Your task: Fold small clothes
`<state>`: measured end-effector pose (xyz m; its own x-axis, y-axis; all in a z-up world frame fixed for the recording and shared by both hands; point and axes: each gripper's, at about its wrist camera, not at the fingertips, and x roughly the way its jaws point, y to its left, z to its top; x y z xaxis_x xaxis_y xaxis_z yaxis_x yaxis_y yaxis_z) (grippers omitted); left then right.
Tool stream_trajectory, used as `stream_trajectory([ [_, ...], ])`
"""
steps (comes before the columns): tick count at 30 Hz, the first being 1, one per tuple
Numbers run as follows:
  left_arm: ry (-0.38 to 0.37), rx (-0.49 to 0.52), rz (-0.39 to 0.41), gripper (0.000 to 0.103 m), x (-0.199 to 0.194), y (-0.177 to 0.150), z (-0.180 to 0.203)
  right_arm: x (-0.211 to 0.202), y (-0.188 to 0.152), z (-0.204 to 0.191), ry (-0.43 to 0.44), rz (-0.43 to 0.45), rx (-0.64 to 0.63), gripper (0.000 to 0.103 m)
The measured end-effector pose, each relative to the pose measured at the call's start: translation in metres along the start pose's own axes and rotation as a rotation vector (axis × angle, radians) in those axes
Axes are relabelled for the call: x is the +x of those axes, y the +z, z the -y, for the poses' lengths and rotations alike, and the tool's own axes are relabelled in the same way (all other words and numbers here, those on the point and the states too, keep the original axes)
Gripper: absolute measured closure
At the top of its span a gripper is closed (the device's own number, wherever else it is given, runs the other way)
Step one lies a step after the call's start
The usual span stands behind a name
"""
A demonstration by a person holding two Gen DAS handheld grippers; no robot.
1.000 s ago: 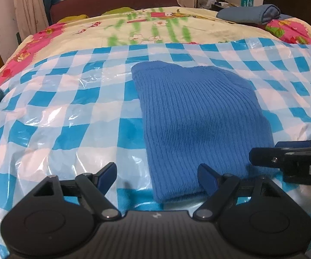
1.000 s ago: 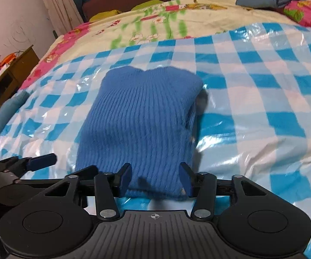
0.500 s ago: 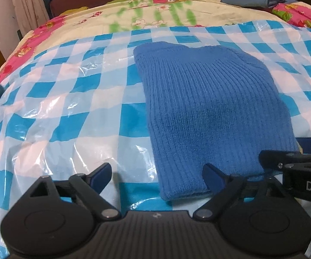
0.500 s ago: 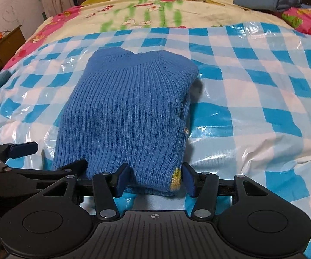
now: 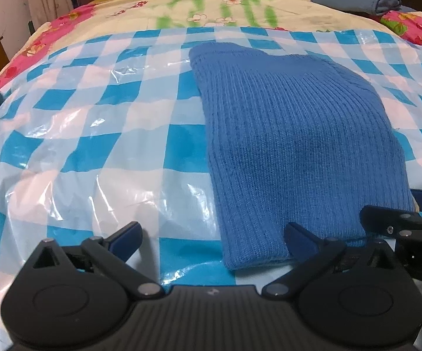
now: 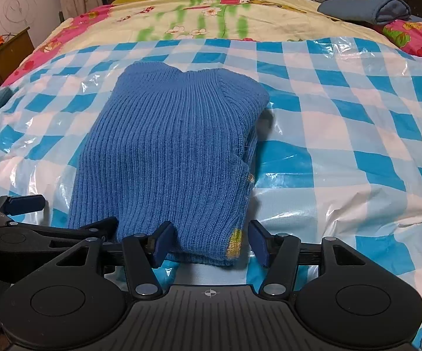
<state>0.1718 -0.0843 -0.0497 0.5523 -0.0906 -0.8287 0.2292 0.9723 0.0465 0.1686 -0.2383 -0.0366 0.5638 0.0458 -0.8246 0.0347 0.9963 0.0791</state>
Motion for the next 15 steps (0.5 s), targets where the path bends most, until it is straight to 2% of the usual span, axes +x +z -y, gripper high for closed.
stream_trajectory([
  [5,0.003,0.002,-0.001,0.0,0.0008,-0.0006,0.0005,0.0007,-0.0006,0.0,0.0,0.0,0.006,0.046],
  [15,0.005,0.003,-0.003,0.0,0.0036,-0.0015,0.0013,0.0026,-0.0021,0.0019,-0.016,-0.003,0.016,0.037],
])
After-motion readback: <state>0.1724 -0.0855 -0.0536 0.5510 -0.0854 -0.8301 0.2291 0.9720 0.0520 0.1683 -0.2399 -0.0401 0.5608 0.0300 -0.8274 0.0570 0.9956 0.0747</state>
